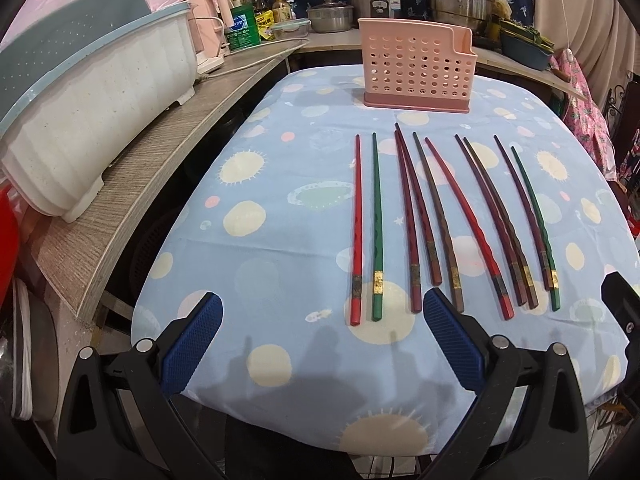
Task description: Organize utensils
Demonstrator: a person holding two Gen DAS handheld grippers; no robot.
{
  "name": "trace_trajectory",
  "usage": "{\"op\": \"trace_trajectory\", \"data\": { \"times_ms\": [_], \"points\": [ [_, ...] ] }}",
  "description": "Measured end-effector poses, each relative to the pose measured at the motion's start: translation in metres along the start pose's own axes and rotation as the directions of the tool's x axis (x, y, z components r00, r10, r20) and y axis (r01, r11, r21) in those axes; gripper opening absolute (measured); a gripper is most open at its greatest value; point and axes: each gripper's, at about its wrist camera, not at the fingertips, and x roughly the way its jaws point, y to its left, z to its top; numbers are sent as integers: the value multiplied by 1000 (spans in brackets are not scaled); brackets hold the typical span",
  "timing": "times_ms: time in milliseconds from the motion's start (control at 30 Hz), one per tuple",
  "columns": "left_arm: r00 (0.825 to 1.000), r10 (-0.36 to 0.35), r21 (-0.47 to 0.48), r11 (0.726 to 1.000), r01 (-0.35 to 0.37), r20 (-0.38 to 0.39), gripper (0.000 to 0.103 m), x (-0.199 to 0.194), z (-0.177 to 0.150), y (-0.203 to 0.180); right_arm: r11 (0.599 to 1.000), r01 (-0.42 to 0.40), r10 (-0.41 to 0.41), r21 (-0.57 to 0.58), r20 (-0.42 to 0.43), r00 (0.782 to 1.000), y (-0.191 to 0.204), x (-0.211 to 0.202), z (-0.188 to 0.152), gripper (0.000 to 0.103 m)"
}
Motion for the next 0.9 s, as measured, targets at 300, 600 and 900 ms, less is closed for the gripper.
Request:
{"op": "trace_trajectory", "data": {
  "times_ms": [300,600,900],
  "points": [
    [1000,1,1,1000,-1,6,96,-10,-10,-1,1000,-12,12,-2,16,1000,-1,-12,-5,96],
    [1000,0,3,1000,0,20,96,-17,-14,-3,1000,-12,12,3,26,1000,-2,-15,-6,96],
    [1000,0,2,1000,0,22,96,-18,-16,-3,1000,-12,12,2,29,1000,-3,-15,-6,96]
  ]
}}
